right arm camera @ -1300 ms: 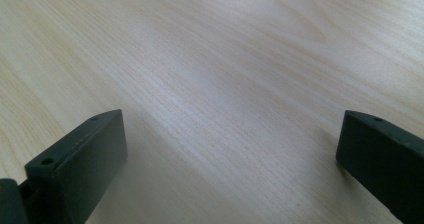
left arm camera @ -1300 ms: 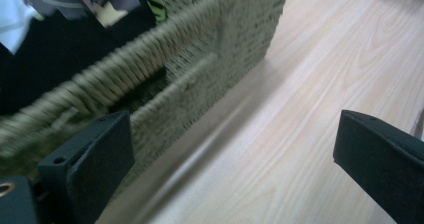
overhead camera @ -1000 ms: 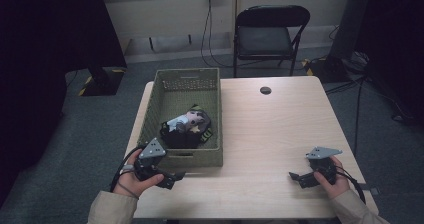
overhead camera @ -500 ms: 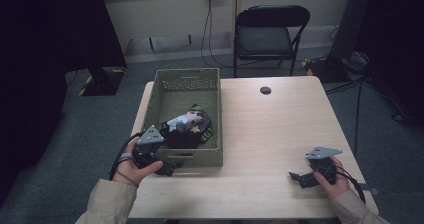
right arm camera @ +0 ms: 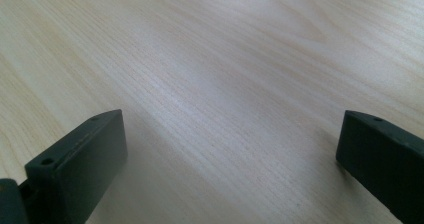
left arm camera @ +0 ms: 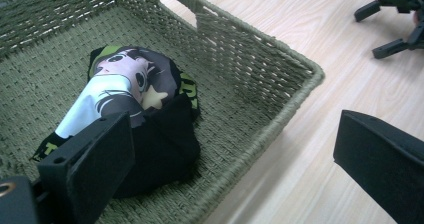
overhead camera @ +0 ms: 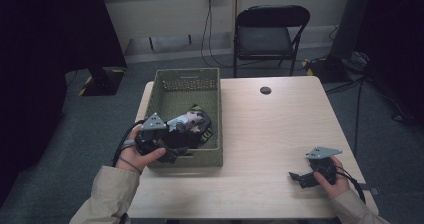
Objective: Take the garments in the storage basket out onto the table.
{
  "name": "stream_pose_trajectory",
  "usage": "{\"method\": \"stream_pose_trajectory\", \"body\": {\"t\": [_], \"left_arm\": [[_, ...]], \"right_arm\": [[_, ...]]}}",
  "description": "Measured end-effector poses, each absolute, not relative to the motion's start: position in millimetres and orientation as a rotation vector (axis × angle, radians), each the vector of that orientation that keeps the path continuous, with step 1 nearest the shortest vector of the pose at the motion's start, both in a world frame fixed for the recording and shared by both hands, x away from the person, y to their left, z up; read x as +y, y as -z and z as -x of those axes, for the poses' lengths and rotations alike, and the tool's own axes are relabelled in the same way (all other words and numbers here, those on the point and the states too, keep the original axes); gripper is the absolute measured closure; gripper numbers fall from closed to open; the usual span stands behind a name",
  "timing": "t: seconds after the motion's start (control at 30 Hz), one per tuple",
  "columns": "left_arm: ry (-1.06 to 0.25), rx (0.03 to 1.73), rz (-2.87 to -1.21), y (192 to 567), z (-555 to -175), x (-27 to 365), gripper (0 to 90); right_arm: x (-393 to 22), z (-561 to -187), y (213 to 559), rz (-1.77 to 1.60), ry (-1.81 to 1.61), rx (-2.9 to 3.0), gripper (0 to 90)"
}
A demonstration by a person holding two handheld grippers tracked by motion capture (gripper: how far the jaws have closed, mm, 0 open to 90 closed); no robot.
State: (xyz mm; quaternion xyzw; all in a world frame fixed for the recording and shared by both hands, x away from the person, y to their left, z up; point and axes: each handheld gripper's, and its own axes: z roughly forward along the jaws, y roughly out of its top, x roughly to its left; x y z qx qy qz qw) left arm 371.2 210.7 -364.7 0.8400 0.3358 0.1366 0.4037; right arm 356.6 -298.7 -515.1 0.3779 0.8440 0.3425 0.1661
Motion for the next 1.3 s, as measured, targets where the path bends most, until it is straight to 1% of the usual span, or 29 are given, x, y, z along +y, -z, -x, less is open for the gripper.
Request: {"method": "stream_pose_trajectory", "body": {"t": [0.17, 0.43, 0.63, 0.83, 1.3], "left_arm": [[-0.354, 0.849, -2.086, 358.5, -379.8, 207.9, 2.2], [-0.355, 0.850, -2.078, 352.8, -395.8, 201.4, 2.2], [-0.354, 0.855, -2.089, 353.4, -410.1, 193.7, 2.3], [-0.325, 0.867, -2.055, 356.9, -423.4, 190.6, 2.6], [-0.375, 0.892, -2.069, 359.0, -442.9, 186.2, 2.6]], "right_arm": [[-298.7, -356.6, 515.0, -1.076, -0.975, 2.403, 0.0], [-298.7, -356.6, 515.0, -1.076, -0.975, 2.403, 0.0], [-298.7, -356.6, 515.0, -1.076, -0.975, 2.403, 0.0], [-298.7, -356.6, 515.0, -1.076, -0.975, 2.403, 0.0], [-298.7, -356.6, 515.1, -1.076, -0.975, 2.403, 0.0]]}}
